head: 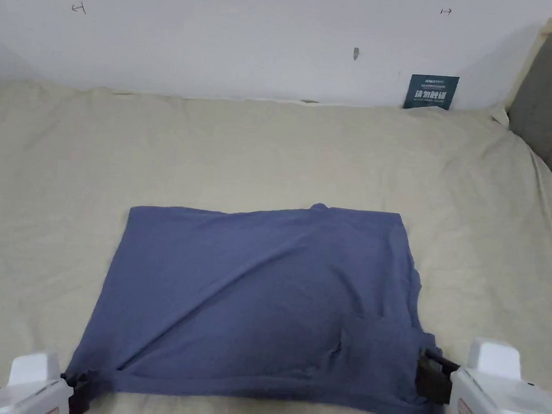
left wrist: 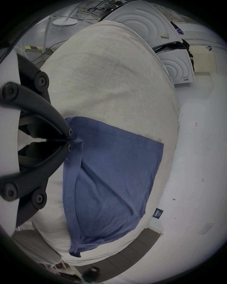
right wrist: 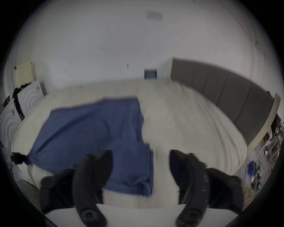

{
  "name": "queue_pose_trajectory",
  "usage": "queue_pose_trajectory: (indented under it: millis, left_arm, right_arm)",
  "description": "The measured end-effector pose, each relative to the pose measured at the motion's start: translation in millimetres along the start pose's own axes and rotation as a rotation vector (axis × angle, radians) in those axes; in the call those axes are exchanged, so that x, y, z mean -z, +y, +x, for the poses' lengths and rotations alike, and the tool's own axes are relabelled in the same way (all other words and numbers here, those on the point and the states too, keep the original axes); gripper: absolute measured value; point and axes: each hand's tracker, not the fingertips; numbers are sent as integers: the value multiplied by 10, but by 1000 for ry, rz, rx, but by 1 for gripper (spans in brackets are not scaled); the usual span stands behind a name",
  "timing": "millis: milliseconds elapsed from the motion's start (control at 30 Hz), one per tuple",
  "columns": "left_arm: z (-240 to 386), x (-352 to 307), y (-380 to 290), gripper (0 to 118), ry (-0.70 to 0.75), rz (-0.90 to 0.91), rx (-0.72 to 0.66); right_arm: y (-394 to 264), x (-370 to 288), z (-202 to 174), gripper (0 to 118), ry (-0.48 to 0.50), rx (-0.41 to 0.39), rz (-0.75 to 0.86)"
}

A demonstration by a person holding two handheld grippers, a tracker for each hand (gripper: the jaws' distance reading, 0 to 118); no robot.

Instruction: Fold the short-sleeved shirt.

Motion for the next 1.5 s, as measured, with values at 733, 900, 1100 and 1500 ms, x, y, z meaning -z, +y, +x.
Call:
queue_pose_trajectory:
  millis: [733, 900, 1100, 1500]
  left_arm:
    - [-89, 23, 595, 2, -18, 94, -66]
    - [-28, 137, 944, 2, -14, 141, -32]
    - [-85, 402, 1296, 2, 13, 161, -20]
    - [65, 1396, 1734, 2, 74, 19, 92]
  right_arm:
    - [312, 103, -126, 5, 86, -77, 60]
    - [711, 302, -116, 5, 82, -33, 85]
    - [1070, 666, -78, 5, 77, -14, 104]
    - [1364, 1738, -261, 4, 12, -38, -40]
